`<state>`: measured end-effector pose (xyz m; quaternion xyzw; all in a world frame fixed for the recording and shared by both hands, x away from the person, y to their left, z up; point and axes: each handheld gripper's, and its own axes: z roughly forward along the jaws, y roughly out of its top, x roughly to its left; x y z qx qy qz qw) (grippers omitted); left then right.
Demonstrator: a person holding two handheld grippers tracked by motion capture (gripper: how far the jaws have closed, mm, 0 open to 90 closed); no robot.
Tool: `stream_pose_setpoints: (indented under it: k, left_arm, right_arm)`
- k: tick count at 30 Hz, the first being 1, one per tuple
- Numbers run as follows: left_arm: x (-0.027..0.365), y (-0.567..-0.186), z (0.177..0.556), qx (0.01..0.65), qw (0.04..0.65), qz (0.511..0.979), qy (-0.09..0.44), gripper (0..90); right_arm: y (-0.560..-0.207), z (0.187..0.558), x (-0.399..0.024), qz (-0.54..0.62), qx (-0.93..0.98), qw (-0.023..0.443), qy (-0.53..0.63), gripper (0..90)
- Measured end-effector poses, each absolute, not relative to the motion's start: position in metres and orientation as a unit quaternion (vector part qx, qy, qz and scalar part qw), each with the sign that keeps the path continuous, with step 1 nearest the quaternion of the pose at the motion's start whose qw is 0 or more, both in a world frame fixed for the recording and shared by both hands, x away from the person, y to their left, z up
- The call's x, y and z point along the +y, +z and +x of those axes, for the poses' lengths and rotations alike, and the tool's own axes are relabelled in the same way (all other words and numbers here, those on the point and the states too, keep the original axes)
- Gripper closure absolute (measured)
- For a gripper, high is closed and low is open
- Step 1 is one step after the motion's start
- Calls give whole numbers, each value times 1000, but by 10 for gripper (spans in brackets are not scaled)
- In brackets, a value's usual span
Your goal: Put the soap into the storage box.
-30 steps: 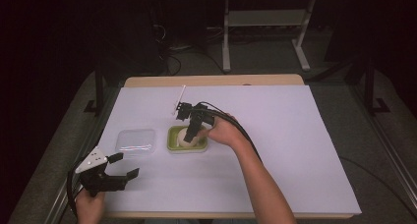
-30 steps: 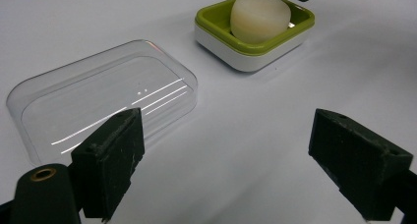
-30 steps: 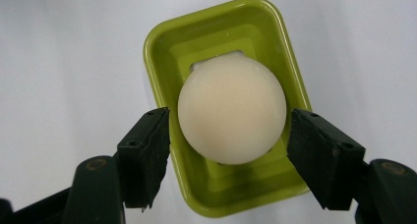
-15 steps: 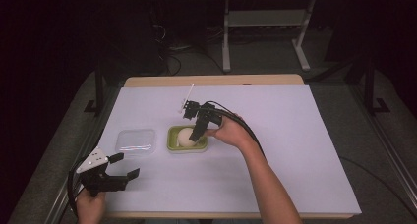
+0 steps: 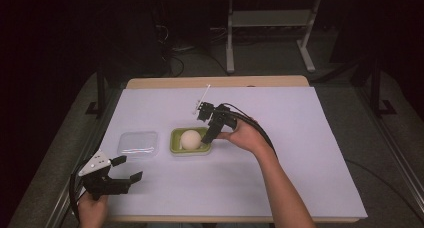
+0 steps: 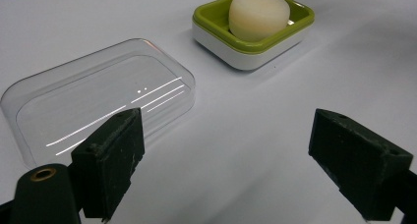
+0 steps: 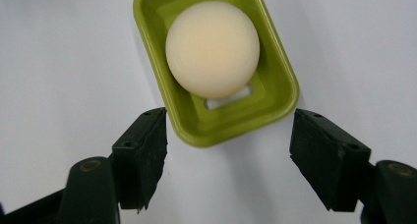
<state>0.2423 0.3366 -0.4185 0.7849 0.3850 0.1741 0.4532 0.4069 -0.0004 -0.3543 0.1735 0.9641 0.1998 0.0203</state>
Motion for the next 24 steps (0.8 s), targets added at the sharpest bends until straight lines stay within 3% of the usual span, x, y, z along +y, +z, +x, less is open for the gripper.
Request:
stream_pose_setpoints:
  k: [24]
  left_arm:
    - [335,-419,242,385,451,786,174,129]
  right_arm:
    - [-354,377,-63,208,954,39,211,292]
